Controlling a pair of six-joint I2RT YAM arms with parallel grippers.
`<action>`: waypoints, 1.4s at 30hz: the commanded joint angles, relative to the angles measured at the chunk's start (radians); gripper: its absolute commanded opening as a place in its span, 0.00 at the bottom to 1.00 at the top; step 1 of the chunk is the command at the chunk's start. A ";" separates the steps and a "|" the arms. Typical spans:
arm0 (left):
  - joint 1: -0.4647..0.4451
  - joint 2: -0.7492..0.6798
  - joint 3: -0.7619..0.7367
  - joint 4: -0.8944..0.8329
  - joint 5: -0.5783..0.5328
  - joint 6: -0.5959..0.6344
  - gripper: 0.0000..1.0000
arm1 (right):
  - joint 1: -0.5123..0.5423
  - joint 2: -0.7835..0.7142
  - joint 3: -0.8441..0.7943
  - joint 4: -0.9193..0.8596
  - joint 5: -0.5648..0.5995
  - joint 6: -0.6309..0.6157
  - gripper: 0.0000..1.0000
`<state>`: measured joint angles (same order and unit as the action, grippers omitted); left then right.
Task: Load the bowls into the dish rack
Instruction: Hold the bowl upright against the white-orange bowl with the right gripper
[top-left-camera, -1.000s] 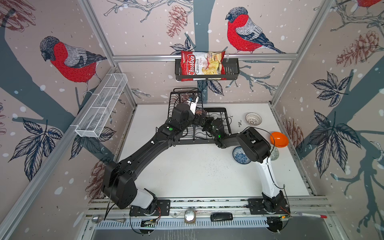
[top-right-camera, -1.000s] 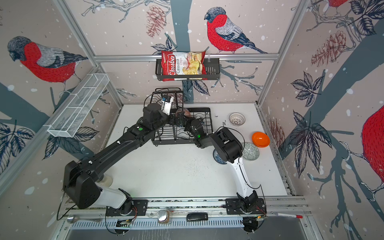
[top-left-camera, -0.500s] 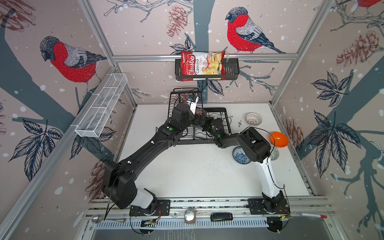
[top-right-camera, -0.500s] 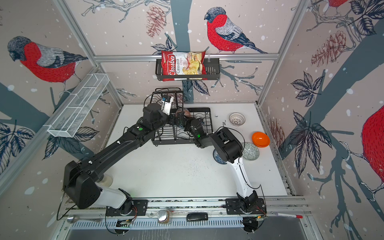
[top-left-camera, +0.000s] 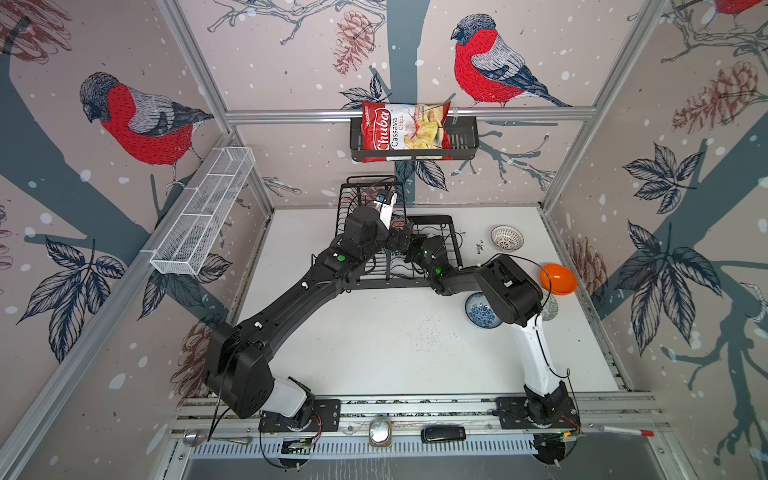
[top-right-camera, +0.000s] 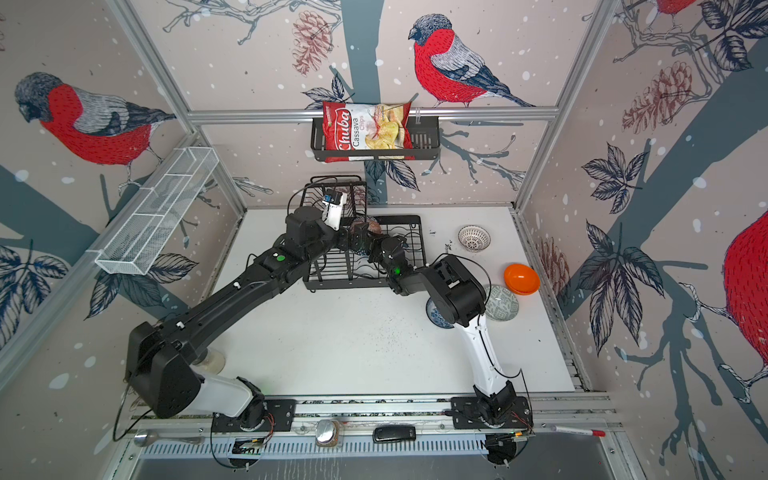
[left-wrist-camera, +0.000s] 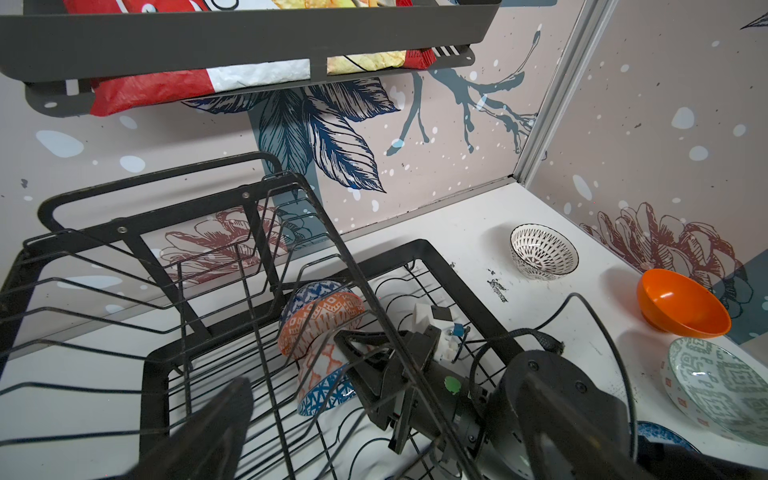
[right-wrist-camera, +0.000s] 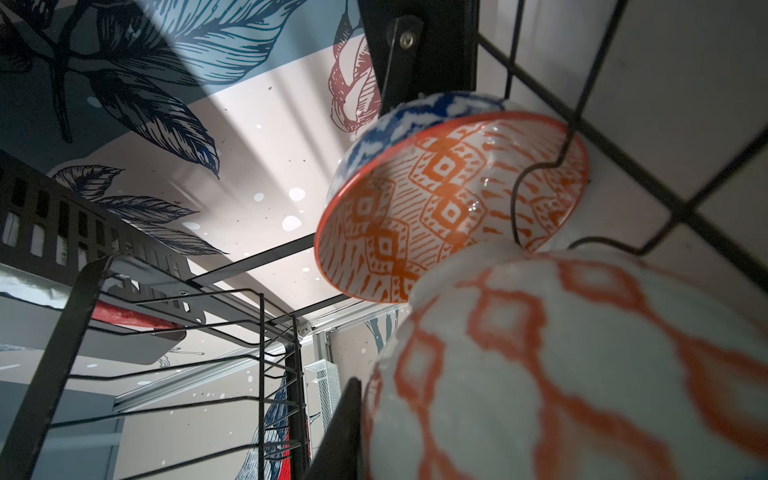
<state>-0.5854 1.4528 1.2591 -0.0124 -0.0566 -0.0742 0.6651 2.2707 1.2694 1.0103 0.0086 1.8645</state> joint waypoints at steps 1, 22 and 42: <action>0.001 -0.008 0.007 -0.008 -0.004 -0.004 0.98 | 0.002 -0.008 -0.002 -0.082 -0.036 0.008 0.20; 0.001 -0.009 0.005 -0.008 -0.004 -0.004 0.98 | -0.007 -0.003 0.036 -0.118 -0.050 0.008 0.25; 0.001 -0.006 0.007 -0.008 0.005 -0.012 0.98 | -0.016 -0.031 0.021 -0.121 -0.059 0.005 0.31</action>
<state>-0.5854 1.4479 1.2591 -0.0128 -0.0555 -0.0788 0.6479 2.2524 1.2934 0.9077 -0.0380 1.8648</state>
